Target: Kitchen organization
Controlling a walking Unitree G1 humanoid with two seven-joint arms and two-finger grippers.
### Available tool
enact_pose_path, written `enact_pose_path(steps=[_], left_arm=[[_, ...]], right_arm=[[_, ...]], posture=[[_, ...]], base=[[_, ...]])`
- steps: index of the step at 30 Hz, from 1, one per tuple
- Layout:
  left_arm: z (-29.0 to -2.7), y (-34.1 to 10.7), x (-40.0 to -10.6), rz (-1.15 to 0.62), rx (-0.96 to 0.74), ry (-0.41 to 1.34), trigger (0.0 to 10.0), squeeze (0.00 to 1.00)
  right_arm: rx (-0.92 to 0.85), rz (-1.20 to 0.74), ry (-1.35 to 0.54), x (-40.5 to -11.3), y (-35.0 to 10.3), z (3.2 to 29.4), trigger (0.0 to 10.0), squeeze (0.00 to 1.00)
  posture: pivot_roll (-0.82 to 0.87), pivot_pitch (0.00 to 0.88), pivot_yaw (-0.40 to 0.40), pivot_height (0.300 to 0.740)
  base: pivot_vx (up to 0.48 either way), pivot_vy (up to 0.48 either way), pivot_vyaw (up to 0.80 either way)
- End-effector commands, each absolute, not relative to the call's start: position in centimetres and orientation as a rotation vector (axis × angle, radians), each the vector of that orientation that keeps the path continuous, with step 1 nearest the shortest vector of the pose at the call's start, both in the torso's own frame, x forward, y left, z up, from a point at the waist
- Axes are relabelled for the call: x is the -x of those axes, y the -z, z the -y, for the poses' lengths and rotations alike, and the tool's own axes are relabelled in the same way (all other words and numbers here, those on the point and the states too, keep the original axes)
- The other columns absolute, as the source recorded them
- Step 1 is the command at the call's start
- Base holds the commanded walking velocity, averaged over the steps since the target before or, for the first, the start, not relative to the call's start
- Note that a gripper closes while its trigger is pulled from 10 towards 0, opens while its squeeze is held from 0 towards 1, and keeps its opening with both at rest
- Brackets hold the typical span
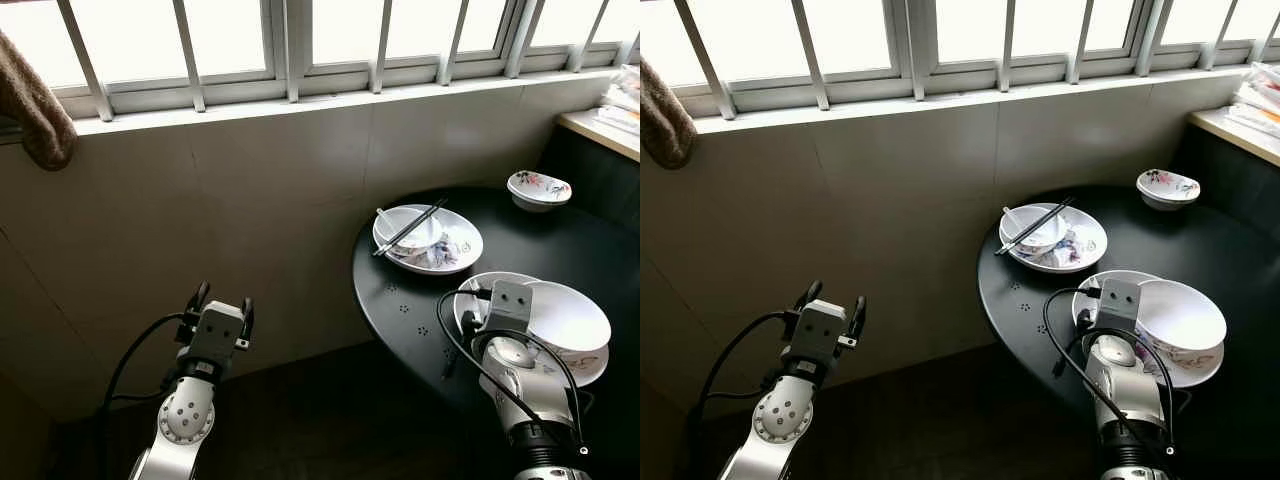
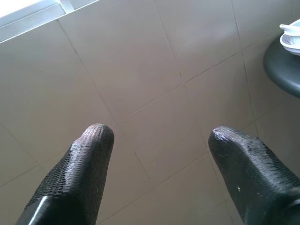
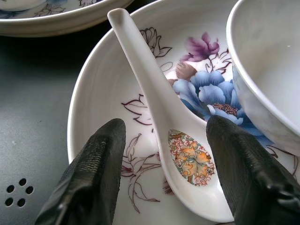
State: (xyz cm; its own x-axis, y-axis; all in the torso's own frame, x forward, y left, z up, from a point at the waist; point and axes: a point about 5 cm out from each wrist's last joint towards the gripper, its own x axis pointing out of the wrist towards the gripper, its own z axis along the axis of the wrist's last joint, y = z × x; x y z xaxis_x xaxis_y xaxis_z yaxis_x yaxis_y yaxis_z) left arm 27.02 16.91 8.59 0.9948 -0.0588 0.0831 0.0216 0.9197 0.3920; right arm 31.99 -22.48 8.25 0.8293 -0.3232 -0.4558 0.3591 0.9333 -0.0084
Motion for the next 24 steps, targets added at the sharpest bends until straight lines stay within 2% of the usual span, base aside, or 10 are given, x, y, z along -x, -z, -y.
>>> enact_pose_path(steps=[1,9,21,22,23,24], left_arm=[[-16.7,-8.6,-27.2,0.098,-0.416,0.056,10.0,0.00],[-16.8,-8.6,-27.2,0.095,-0.418,0.055,10.0,0.00],[-16.8,-8.5,-27.2,0.090,-0.422,0.054,10.0,0.00],[-16.8,-8.5,-27.2,0.089,-0.422,0.055,10.0,0.00],[-16.8,-8.5,-27.2,0.088,-0.422,0.056,10.0,0.00],[-16.8,-8.5,-27.2,0.087,-0.422,0.056,10.0,0.00]], right_arm=[[-0.115,-0.494,0.358,-32.2,-8.3,22.6,10.0,0.00],[-0.126,-0.523,0.364,-32.6,-8.3,23.2,10.0,0.00],[-0.248,-0.664,0.357,-32.4,-7.0,23.0,10.0,0.00],[-0.277,-0.679,0.357,-32.3,-6.8,22.9,8.5,0.00],[-0.295,-0.688,0.355,-32.2,-6.6,22.8,7.6,0.00],[-0.313,-0.693,0.354,-32.2,-6.5,22.8,5.0,0.00]], posture=[[-0.05,0.000,0.001,0.740],[-0.05,0.000,0.000,0.740],[-0.05,0.000,0.000,0.740],[-0.05,0.000,-0.001,0.740],[-0.05,0.000,-0.001,0.740],[-0.05,0.000,-0.001,0.740]], base=[[0.000,0.000,0.00],[0.000,0.000,0.00],[0.000,0.000,0.00],[0.000,0.000,0.00],[0.000,0.000,0.00],[0.000,0.000,0.00]])
